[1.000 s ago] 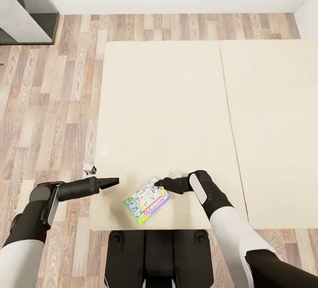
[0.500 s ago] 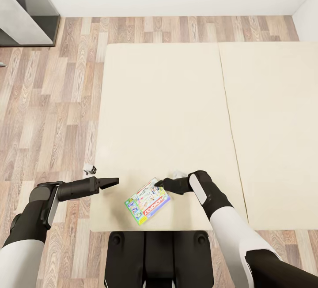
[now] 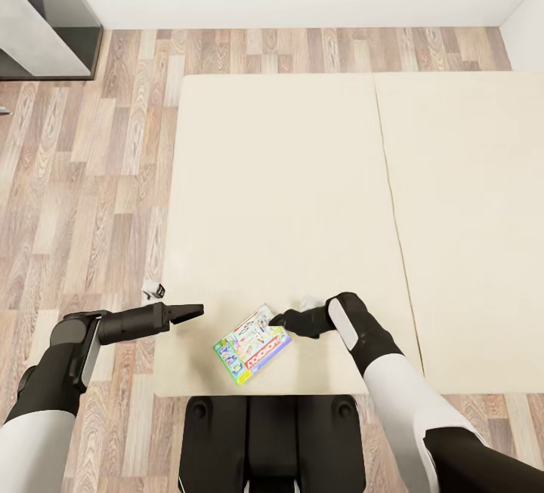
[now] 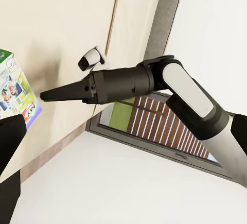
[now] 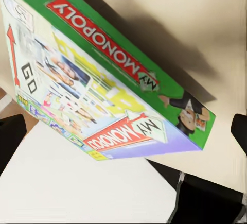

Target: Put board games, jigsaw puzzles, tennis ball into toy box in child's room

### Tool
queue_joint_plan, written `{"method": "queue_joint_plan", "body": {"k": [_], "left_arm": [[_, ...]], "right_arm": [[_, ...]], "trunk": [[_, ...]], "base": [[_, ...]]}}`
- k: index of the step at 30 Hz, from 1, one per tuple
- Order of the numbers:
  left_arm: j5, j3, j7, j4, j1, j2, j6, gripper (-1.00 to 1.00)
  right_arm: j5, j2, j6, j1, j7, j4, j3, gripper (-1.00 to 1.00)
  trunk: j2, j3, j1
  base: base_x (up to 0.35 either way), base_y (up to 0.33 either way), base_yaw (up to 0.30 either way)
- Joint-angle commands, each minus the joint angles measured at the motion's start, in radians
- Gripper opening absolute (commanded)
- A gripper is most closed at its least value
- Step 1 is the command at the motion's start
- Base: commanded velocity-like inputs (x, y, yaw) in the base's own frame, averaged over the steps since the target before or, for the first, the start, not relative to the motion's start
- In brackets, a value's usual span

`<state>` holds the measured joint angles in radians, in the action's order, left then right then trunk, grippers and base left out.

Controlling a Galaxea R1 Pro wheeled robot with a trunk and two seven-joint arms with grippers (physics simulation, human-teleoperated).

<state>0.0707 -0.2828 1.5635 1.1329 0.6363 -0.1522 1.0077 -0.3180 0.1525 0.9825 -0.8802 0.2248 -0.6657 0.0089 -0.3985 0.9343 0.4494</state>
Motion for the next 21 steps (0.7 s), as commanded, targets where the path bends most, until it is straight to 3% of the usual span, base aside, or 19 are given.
{"method": "queue_joint_plan", "body": {"k": [1, 21], "left_arm": [[0.008, -0.001, 0.007, 0.001, 0.000, 0.000, 0.010, 1.00], [0.007, -0.001, 0.007, 0.001, 0.001, 0.000, 0.011, 1.00]], "right_arm": [[0.008, -0.001, 0.007, 0.001, 0.007, -0.001, 0.000, 1.00], [0.002, 0.010, 0.013, 0.013, 0.012, -0.003, 0.004, 1.00]], "trunk": [[-0.002, 0.001, 0.001], [-0.002, 0.001, 0.001]], "base": [[0.000, 0.000, 0.000], [0.000, 0.000, 0.000]]}}
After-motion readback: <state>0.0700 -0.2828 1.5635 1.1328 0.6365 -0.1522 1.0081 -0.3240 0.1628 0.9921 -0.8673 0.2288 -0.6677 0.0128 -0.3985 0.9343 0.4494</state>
